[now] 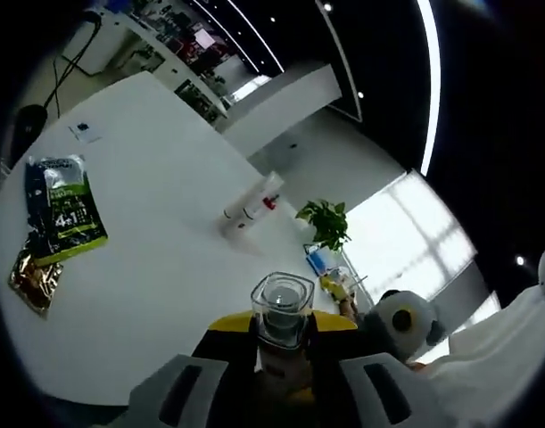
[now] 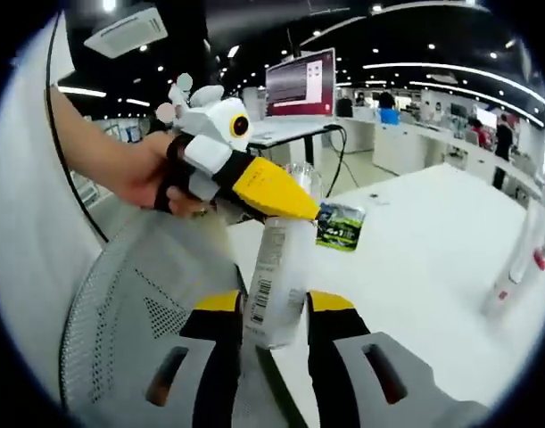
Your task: Arrange the skincare products in the storage area until every visible bottle or jar stands upright without overlapping.
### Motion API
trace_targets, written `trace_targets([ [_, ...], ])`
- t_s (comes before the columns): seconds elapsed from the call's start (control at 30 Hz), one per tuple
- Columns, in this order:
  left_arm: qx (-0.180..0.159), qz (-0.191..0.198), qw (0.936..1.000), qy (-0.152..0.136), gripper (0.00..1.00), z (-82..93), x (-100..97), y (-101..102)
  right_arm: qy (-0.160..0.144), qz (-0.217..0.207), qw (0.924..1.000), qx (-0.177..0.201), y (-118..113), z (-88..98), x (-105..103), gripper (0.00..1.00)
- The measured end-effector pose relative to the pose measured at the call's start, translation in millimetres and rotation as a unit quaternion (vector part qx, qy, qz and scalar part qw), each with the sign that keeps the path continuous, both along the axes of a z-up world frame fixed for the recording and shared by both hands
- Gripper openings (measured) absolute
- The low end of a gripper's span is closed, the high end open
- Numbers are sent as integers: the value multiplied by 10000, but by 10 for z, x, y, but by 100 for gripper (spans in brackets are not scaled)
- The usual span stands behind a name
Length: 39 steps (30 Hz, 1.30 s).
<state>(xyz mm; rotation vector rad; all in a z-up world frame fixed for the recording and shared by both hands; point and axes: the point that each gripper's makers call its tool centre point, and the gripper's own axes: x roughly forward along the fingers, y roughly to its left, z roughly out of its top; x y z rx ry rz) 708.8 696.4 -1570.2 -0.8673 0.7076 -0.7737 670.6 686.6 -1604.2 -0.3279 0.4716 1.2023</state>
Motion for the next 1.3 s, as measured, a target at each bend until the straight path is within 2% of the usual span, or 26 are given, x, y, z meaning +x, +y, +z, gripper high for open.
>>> trace_targets([
  [0.13, -337, 280, 9988, 230, 22, 32, 78, 76, -687, -12, 9973, -249, 12, 134, 94, 26],
  [0.23, -480, 382, 9977, 276, 22, 58, 101, 122, -728, 24, 9968, -341, 75, 164, 93, 26],
  [0.33, -543, 454, 9971, 276, 22, 80, 114, 127, -1082, -7, 9926, -554, 102, 167, 159, 26],
  [0.4, -545, 494, 9969, 286, 22, 78, 124, 145, -1037, -92, 9931, -543, 91, 155, 188, 24],
  [0.47, -533, 492, 9969, 310, 22, 70, 124, 148, -696, -301, 9963, -404, 58, 133, 209, 22],
  [0.53, -511, 451, 9972, 322, 22, 64, 112, 126, -594, -419, 9966, -380, -14, 116, 272, 20],
  [0.73, -318, 220, 9987, 342, 22, 1, 72, 52, -289, -393, 9984, -281, -76, 38, 226, 18],
  [0.77, -285, 186, 9990, 298, 22, 0, 64, 40, -51, -422, 9990, -97, -73, 39, 201, 18],
  [0.9, -253, 59, 9997, 25, 21, 46, 36, 21, 529, -506, 9965, 397, -64, 71, 160, 18],
  [0.93, -278, 43, 9996, -27, 21, 68, 30, 25, 801, -542, 9930, 672, -54, 98, 150, 18],
  [1.0, -396, 39, 9991, -131, 22, 122, 34, 19, 1477, -599, 9786, 1302, -29, 168, 114, 18],
  [1.07, -463, 4, 9988, -185, 22, 147, 29, 10, 2125, -599, 9579, 1834, -4, 225, 66, 18],
  [1.13, -568, -75, 9980, -248, 23, 195, 8, -17, 2787, -516, 9309, 2305, 34, 277, -3, 18],
  [1.17, -591, -112, 9977, -317, 24, 216, -1, -22, 2890, -478, 9247, 2431, 38, 299, -11, 18],
  [1.2, -636, -143, 9970, -415, 24, 252, -14, -25, 3120, -387, 9139, 2570, 50, 343, -49, 18],
  [1.27, -773, -139, 9960, -431, 24, 296, -16, -25, 3242, -315, 9057, 2713, 69, 391, -64, 18],
  [1.3, -855, -180, 9953, -426, 24, 318, -29, -33, 3398, -207, 8975, 2805, 90, 420, -100, 18],
])
